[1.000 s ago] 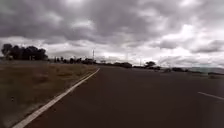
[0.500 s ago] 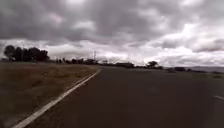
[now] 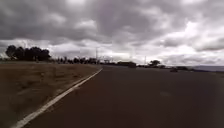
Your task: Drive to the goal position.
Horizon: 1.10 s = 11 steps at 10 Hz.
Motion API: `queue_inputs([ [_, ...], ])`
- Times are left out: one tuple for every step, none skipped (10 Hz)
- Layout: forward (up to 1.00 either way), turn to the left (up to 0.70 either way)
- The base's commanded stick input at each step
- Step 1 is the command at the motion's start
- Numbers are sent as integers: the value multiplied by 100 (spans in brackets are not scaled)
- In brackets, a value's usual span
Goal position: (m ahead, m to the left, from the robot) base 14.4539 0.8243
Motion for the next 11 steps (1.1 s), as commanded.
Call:
queue_inputs([
  [100,0],
  [100,0],
  [100,0],
  [100,0],
  [100,0],
  [100,0],
  [100,0],
  [100,0],
  [100,0],
  [100,0],
  [100,0],
])
